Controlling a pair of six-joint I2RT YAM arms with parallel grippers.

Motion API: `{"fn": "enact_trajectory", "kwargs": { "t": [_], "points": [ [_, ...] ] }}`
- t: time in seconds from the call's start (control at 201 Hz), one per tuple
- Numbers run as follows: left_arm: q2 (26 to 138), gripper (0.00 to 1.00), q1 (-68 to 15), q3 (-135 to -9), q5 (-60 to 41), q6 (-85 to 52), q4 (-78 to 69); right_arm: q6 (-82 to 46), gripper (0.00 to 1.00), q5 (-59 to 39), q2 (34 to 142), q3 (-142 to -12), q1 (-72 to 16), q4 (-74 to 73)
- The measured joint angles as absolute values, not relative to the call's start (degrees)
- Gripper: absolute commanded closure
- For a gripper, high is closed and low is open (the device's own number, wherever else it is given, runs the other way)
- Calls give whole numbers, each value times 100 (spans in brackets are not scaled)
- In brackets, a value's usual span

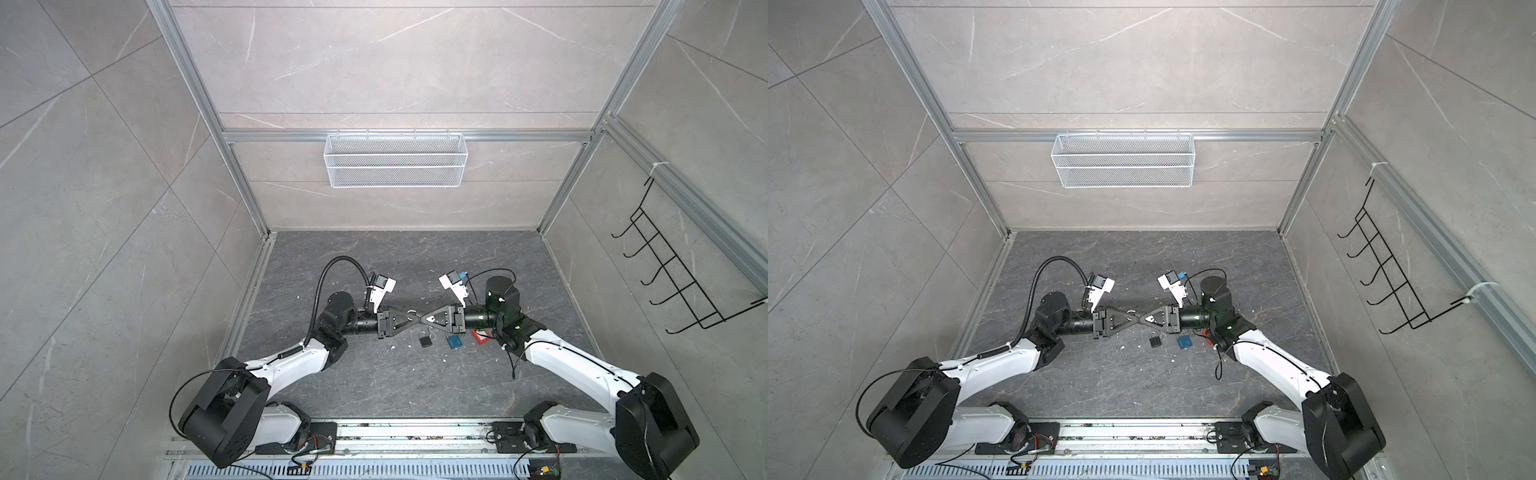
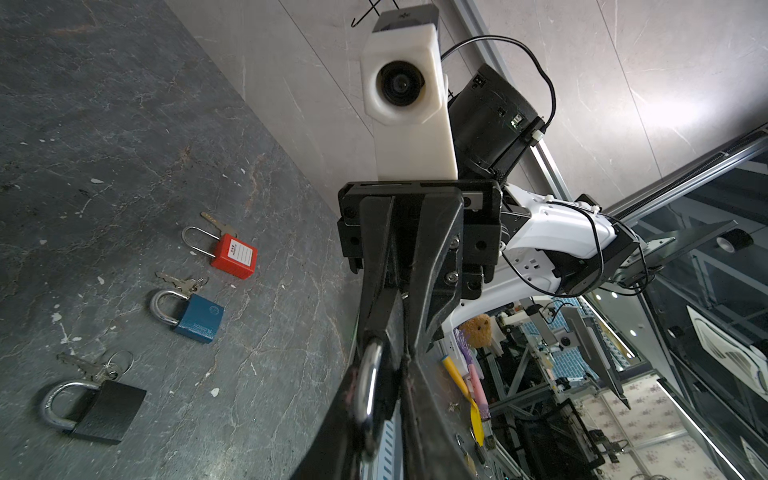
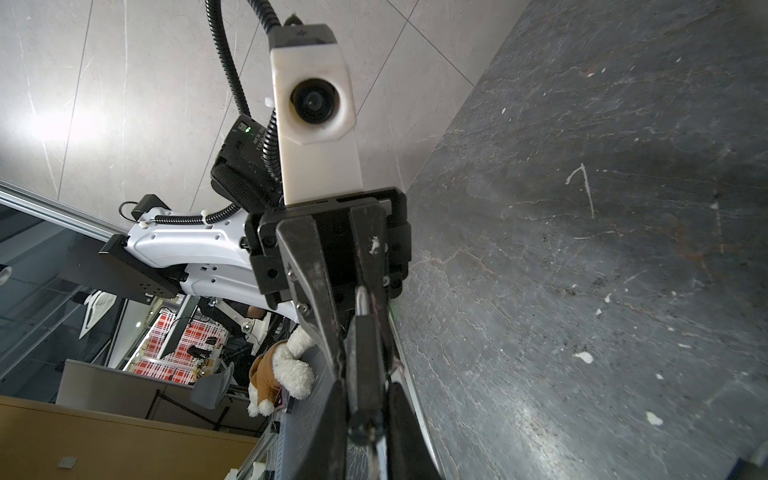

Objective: Lock with the key

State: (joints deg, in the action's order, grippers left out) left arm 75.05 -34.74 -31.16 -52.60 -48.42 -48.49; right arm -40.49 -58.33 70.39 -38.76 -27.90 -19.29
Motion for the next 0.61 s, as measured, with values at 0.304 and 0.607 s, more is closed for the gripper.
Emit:
{"fn": "enact_trajectory", "kwargs": {
  "t": [0.304,0.607],
  "points": [
    [7467,78,-3474,-3114,-5258,-4847,-4814,-4042,100,-5854,7039,-3876,-2790,-1890],
    [7439,79,-3476,-3116,-5258,-4847,-4777,-3999,100,-5881,7039,-3879,-2794,-1855]
  ]
}}
